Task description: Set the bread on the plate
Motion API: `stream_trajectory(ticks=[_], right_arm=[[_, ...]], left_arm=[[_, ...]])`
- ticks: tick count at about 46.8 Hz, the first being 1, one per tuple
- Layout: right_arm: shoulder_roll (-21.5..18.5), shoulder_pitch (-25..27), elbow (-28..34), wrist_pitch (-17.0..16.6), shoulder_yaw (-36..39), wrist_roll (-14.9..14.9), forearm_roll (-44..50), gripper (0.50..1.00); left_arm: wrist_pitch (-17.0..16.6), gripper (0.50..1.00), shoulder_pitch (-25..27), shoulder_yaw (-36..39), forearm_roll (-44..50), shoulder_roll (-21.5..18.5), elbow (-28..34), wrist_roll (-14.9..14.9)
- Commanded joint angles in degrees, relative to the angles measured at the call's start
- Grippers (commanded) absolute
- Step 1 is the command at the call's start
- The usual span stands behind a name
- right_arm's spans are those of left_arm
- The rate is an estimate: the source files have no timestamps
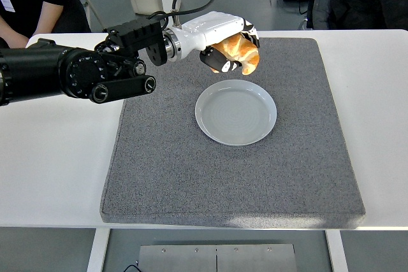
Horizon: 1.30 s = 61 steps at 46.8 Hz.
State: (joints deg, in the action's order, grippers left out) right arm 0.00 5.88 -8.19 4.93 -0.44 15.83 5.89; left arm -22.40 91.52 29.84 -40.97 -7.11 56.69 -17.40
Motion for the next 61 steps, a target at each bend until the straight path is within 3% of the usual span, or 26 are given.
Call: stream_trajectory(ticks=[1, 18, 34, 61], right_arm=[[0.0, 0.01, 0.01, 0.0, 0.0, -0.01, 0.0, 1.0], [0.0, 0.01, 0.01, 0.0, 0.0, -0.01, 0.0, 1.0], [0.0, 0.01, 0.01, 0.0, 0.0, -0.01, 0.0, 1.0], [0.0, 0.01, 0.01, 0.0, -0.09, -0.01, 0.0, 1.0]], left_arm=[[-0.01, 0.5, -1.25, -0.83, 0.01, 1.57, -0.7, -0.09], [-0.01, 0.5, -5.56, -1.71, -0.08, 6.67, -4.39, -0.71], [-0.53, 0.5, -11.09, -1.19, -0.87, 7.11, -7.03, -1.59], [-0.71, 0.5, -16.19, -0.39, -1.04, 7.11, -10.37, -1.76]])
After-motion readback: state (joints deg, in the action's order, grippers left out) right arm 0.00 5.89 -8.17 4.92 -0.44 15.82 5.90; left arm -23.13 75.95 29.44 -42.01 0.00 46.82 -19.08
